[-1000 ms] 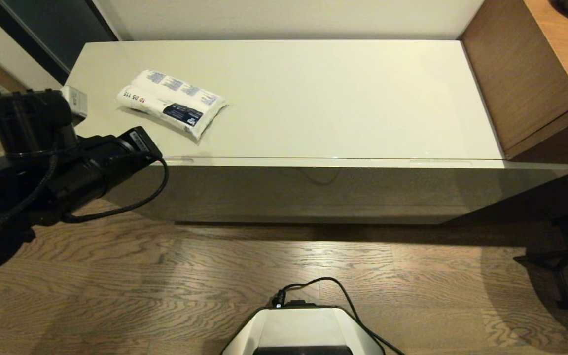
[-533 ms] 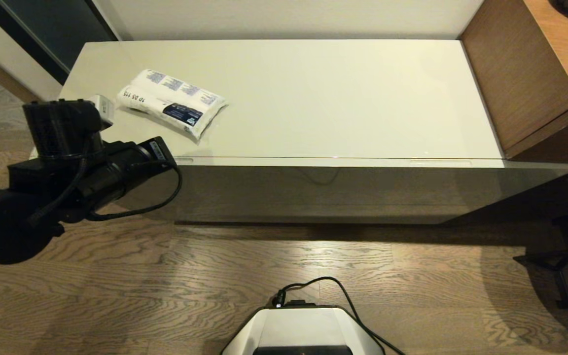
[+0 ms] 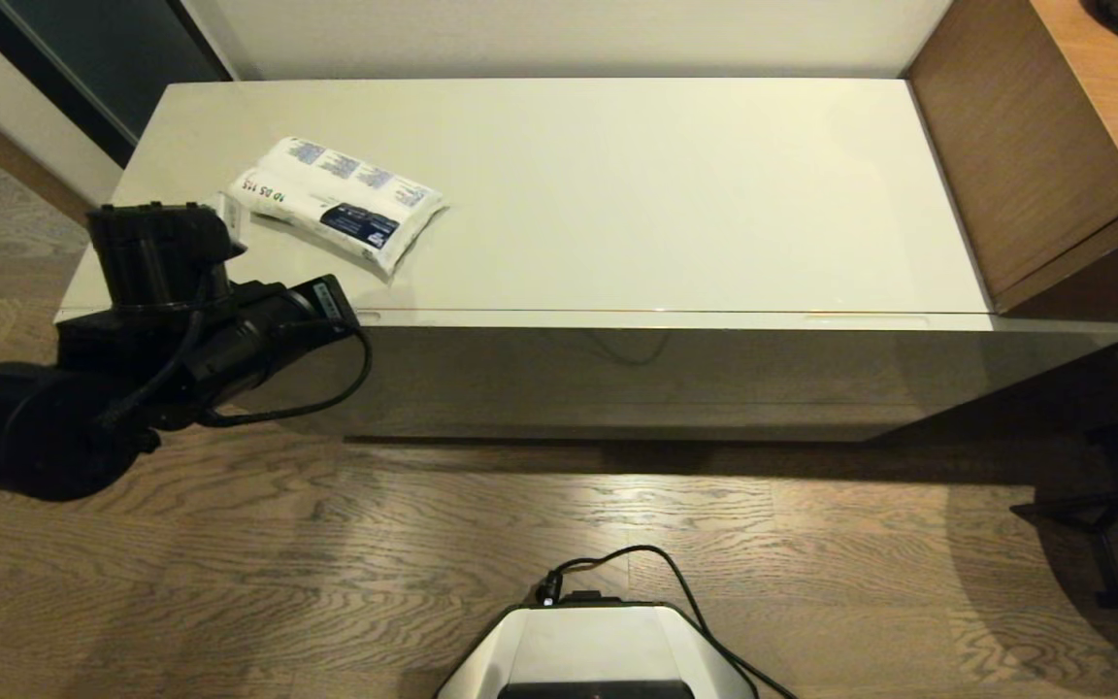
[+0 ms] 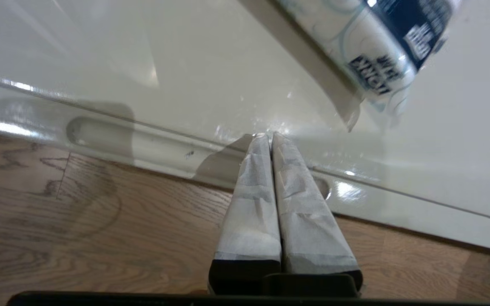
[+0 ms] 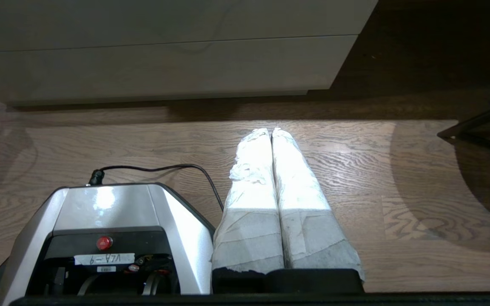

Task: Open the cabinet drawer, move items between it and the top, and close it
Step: Open the drawer

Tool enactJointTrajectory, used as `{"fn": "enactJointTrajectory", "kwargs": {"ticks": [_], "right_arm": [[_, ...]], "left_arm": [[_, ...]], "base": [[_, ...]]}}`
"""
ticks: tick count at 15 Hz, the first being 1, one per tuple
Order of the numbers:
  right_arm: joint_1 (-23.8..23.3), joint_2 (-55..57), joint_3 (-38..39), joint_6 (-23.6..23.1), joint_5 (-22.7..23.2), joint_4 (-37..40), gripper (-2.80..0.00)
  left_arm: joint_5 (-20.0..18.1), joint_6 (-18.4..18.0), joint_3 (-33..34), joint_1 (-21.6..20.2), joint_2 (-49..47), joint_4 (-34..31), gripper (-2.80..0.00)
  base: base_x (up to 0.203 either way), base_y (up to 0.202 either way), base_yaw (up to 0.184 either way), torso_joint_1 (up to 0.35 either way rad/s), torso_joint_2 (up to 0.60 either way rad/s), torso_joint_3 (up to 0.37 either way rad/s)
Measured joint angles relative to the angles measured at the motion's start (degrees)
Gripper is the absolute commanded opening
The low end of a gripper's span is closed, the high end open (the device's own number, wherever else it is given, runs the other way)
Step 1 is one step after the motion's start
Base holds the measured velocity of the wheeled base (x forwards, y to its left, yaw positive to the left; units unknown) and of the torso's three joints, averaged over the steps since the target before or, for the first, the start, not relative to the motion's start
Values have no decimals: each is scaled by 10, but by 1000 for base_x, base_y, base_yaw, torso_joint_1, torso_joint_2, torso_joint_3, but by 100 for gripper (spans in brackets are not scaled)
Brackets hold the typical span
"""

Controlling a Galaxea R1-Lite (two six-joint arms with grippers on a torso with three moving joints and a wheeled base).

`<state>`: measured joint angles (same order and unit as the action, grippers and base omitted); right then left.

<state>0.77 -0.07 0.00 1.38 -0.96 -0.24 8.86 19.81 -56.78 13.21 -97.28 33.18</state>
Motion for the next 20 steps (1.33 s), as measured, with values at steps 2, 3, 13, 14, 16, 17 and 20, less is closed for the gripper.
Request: {"fn": "enactJointTrajectory", "kwargs": {"ticks": [2,3,13,14,16,17,20], "right_arm": [[0,0,0,0,0,0,-280],[0,0,0,0,0,0,-280],[-1,0,0,0,0,0,-280],[0,0,0,0,0,0,-280],[0,0,0,0,0,0,-280],[0,0,0,0,0,0,-280],[0,0,0,0,0,0,-280]], "left_arm": [[1,0,7,1,-2,1,-280],[1,0,10,2,-2,1,-280],[-3,2,69,7,4,-3,-280],[-2,3,71,7,2,-2,-280],[2,4,70,8,-2,-1,-280],[3,6,68,7,-2,1,-280],[0,8,43,7,20,-3,-280]], "base": [[0,0,0,0,0,0],[0,0,0,0,0,0],[0,0,0,0,0,0],[0,0,0,0,0,0],[0,0,0,0,0,0],[0,0,0,0,0,0],[0,0,0,0,0,0]]}}
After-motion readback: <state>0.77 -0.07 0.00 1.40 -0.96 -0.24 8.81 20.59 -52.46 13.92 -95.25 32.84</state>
